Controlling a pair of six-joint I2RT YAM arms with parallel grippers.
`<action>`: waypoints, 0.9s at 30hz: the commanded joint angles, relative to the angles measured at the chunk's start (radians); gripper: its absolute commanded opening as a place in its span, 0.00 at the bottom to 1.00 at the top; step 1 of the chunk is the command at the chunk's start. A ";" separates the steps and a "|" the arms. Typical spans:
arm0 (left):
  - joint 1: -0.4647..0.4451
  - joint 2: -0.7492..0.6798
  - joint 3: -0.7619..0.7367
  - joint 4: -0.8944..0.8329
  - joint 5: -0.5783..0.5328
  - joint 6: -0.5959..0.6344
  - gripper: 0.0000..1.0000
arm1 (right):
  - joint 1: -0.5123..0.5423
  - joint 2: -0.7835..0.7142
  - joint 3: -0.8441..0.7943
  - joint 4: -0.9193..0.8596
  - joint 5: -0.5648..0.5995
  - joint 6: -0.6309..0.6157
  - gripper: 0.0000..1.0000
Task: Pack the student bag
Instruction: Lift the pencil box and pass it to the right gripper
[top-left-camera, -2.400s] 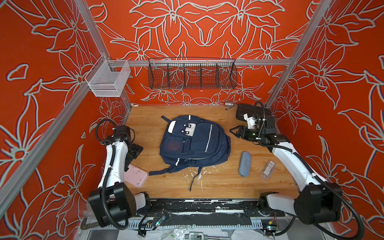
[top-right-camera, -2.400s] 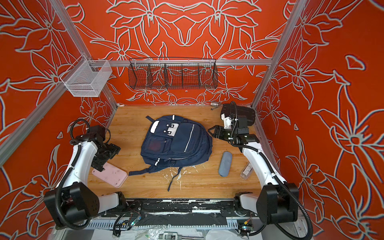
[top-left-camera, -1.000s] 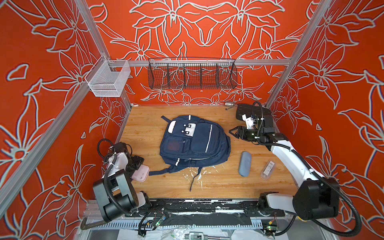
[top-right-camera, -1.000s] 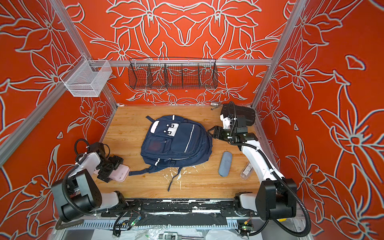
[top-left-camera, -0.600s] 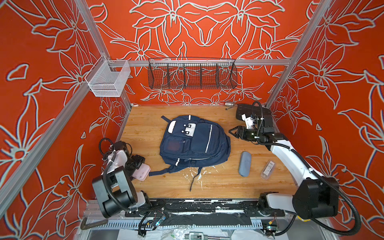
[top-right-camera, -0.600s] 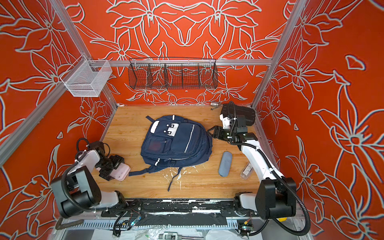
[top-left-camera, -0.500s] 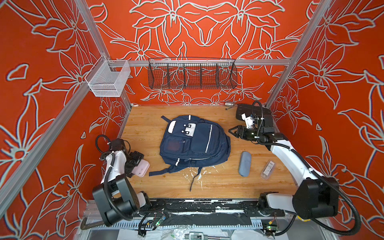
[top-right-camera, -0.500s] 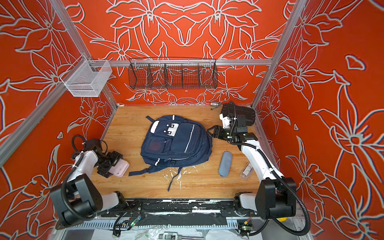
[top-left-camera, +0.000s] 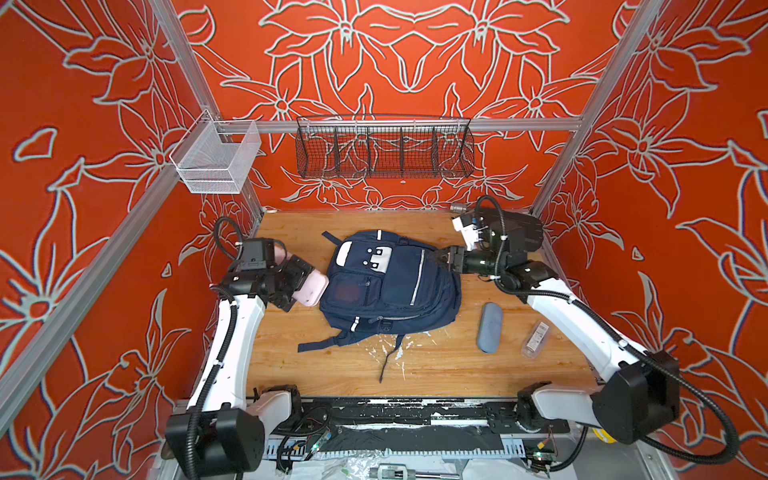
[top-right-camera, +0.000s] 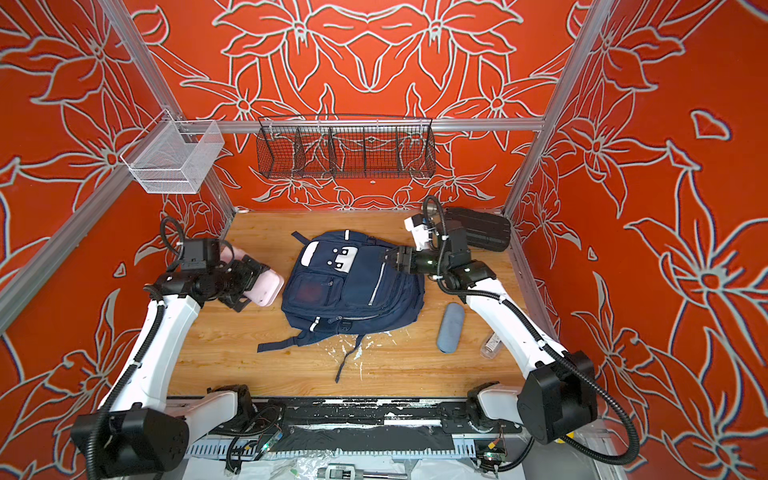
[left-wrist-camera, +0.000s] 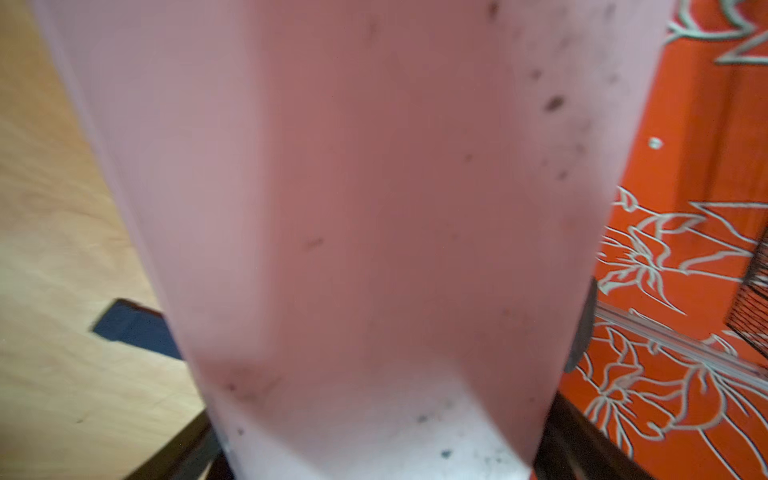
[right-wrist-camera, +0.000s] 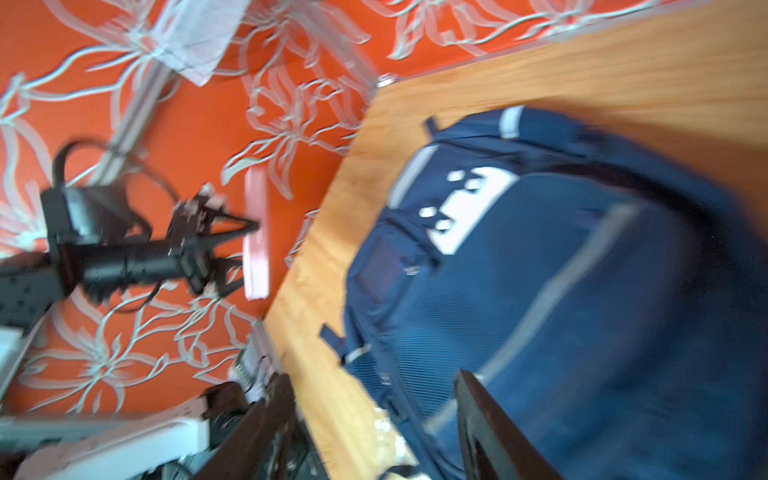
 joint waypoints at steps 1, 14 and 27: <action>-0.127 0.085 0.143 0.090 -0.059 -0.162 0.77 | 0.087 0.004 -0.065 0.323 0.080 0.162 0.64; -0.407 0.411 0.439 0.282 -0.053 -0.304 0.77 | 0.262 0.092 -0.170 0.759 0.354 0.170 0.70; -0.483 0.449 0.488 0.302 -0.082 -0.329 0.75 | 0.280 0.221 -0.111 0.844 0.485 0.221 0.68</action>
